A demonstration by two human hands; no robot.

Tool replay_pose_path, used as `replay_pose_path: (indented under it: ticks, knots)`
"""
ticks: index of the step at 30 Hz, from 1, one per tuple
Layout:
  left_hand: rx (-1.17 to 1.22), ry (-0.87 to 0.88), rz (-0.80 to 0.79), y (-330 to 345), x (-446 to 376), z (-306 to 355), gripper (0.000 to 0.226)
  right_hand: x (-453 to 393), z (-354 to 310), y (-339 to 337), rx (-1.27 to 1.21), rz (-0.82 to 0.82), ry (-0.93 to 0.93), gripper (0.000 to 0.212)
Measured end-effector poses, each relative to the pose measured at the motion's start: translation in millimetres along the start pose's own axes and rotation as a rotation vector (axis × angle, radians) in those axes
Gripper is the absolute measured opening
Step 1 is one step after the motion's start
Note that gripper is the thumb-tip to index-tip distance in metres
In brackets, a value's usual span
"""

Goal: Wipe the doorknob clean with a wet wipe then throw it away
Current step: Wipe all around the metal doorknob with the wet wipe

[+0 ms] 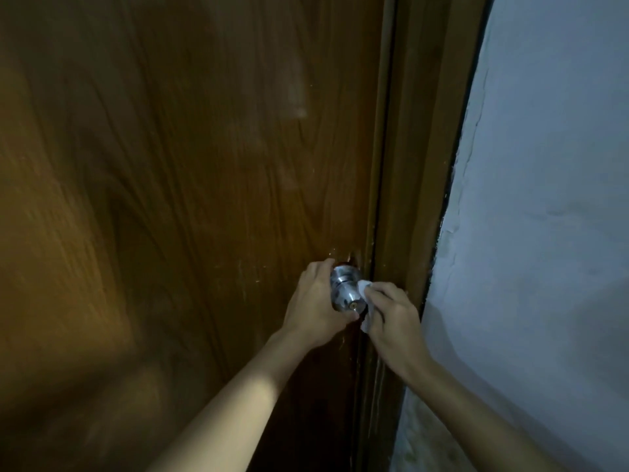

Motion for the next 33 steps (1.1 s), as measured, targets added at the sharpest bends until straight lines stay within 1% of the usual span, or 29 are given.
replay_pose_path:
  ticks: [3, 7, 9, 11, 13, 16, 18, 20, 23, 26, 29, 31, 33]
  knots:
    - [-0.027, 0.005, 0.010, 0.8, -2.6, -0.2, 0.089, 0.3, -3.6, 3.8, -0.010, -0.021, 0.001, 0.036]
    - [-0.064, 0.018, 0.013, 1.3, -5.3, -2.6, 0.083, 11.7, 2.5, 4.4, -0.033, 0.057, 0.088, 0.023]
    - [-0.080, 0.035, 0.010, 2.0, -6.0, -3.3, 0.080, 11.1, 1.2, 3.4, -0.031, 0.069, 0.064, 0.023]
    - [-0.101, 0.044, 0.002, 2.9, -6.3, -4.5, 0.078, 5.8, -1.6, 3.2, -0.048, 0.039, 0.026, 0.026]
    - [-0.127, 0.053, -0.005, 3.7, -6.2, -5.3, 0.077, 2.2, -2.9, 2.8, -0.092, -0.011, 0.030, 0.024]
    - [-0.156, 0.060, -0.009, 5.1, -6.0, -7.5, 0.079, 7.0, -6.1, -1.1, -0.100, 0.020, 0.044, 0.018]
    - [-0.169, 0.061, -0.006, 5.6, -5.8, -9.0, 0.079, 10.3, -7.7, -1.4, -0.066, 0.032, 0.009, 0.021]
    - [-0.171, 0.064, 0.003, 6.0, -5.6, -10.1, 0.077, 7.5, -6.6, -0.1, -0.063, 0.010, 0.003, 0.023]
    - [-0.171, 0.072, 0.021, 6.2, -5.7, -9.7, 0.075, 3.6, -6.1, -1.9, -0.076, -0.023, 0.047, 0.020]
    - [-0.154, 0.075, 0.018, 5.8, -5.3, -10.0, 0.075, 6.4, -11.0, -6.2, -0.067, 0.056, 0.028, 0.018]
    - [-0.146, 0.082, 0.010, 3.9, -5.0, -9.8, 0.075, 1.9, -13.7, -7.9, -0.126, 0.142, 0.069, 0.019]
    - [-0.141, 0.083, 0.005, 3.2, -5.2, -9.1, 0.074, -4.4, -16.5, -6.2, -0.148, 0.163, 0.086, 0.023]
    - [-0.133, 0.083, 0.005, 2.4, -4.8, -8.4, 0.074, -7.4, -18.3, -1.1, -0.109, 0.162, 0.101, 0.025]
Point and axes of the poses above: each hand's wrist, its own x-axis away from the middle knuckle, its own y-axis out of the palm, z = x × y, the point moved 2 cm from there along -x, towards the middle knuckle, and after that the axes turned 14 degrees about y, right-handed, at the moved point
